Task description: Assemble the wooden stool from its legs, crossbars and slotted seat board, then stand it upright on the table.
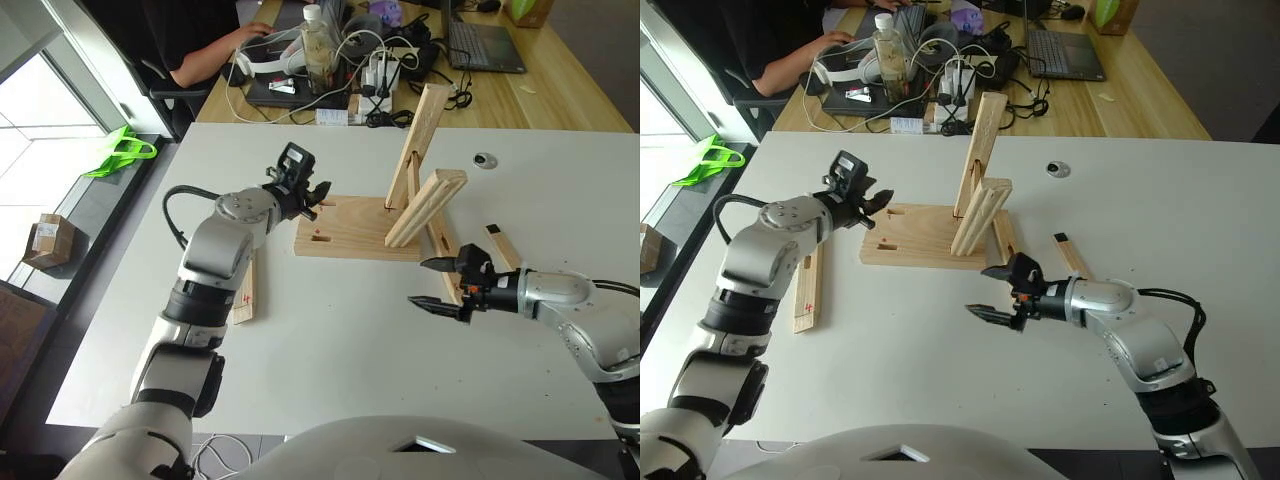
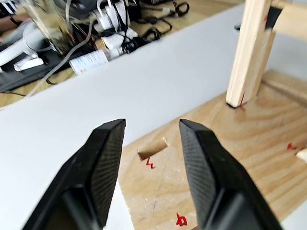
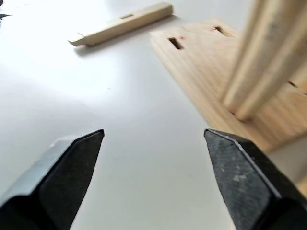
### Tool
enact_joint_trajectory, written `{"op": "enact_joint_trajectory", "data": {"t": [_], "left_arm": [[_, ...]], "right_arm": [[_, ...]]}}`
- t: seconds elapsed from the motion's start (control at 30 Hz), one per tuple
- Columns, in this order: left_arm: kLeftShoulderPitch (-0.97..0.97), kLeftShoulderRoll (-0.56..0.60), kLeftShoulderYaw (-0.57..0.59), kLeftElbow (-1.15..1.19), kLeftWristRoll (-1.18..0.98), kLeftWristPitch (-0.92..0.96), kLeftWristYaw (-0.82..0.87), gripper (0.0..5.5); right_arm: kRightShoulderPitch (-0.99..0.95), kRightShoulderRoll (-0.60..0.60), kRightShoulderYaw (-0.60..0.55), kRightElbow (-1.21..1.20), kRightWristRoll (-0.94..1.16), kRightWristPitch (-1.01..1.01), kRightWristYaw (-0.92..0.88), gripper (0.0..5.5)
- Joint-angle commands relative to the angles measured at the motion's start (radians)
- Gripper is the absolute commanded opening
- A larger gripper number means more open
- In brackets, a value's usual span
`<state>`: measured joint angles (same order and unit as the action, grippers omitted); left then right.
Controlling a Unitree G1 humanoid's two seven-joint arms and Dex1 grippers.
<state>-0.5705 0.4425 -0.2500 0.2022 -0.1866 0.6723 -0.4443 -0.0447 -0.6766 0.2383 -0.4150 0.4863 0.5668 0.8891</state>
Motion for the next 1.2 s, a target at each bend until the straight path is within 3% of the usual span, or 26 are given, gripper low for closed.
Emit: {"op": "enact_joint_trajectory", "data": {"t": [0.03,0.1,0.2,0.37,0.47,0.6,0.73,0.8,0.87,1.1,1.2], "left_arm": [[-0.111,-0.004,-0.071,0.291,0.025,-0.03,-0.241,2.06],[-0.114,0.012,-0.073,0.353,0.014,-0.019,-0.356,2.06],[-0.065,0.06,-0.084,0.306,-0.002,0.018,-0.49,2.06],[0.12,0.178,-0.051,-0.02,-0.116,0.178,-0.632,2.06],[0.185,0.193,-0.017,-0.187,-0.194,0.265,-0.639,2.06],[0.116,0.1,0.133,-0.331,-0.328,0.354,-0.544,2.06],[-0.063,-0.011,0.33,-0.08,-0.254,0.251,-0.212,2.06],[-0.074,-0.001,0.319,0.072,-0.152,0.203,-0.079,2.06],[-0.031,0.008,0.256,0.113,-0.096,0.198,-0.063,2.06],[0.139,-0.079,0.243,-0.098,-0.234,0.412,-0.125,2.06],[0.212,-0.114,0.265,-0.227,-0.297,0.511,-0.101,2.06]], "right_arm": [[-0.099,0.233,-0.007,0.001,0.056,0.044,-0.171,3.92],[-0.152,0.355,-0.03,0.046,0.057,0.059,-0.294,3.92],[-0.181,0.431,-0.035,0.076,0.037,0.07,-0.388,3.92],[-0.205,0.404,-0.043,0.157,-0.08,0.043,-0.458,3.92],[-0.237,0.376,-0.069,0.232,-0.153,-0.008,-0.477,3.92],[-0.267,0.373,-0.101,0.28,-0.188,-0.065,-0.469,3.92],[-0.219,0.39,-0.098,0.202,-0.111,0.039,-0.429,3.92],[-0.191,0.406,-0.102,0.173,-0.081,0.122,-0.45,3.92],[-0.156,0.444,-0.133,0.144,-0.053,0.218,-0.516,3.92],[-0.124,0.683,-0.387,0.135,0.065,0.511,-0.832,3.92],[-0.148,0.747,-0.428,0.177,0.077,0.552,-0.893,3.92]]}}
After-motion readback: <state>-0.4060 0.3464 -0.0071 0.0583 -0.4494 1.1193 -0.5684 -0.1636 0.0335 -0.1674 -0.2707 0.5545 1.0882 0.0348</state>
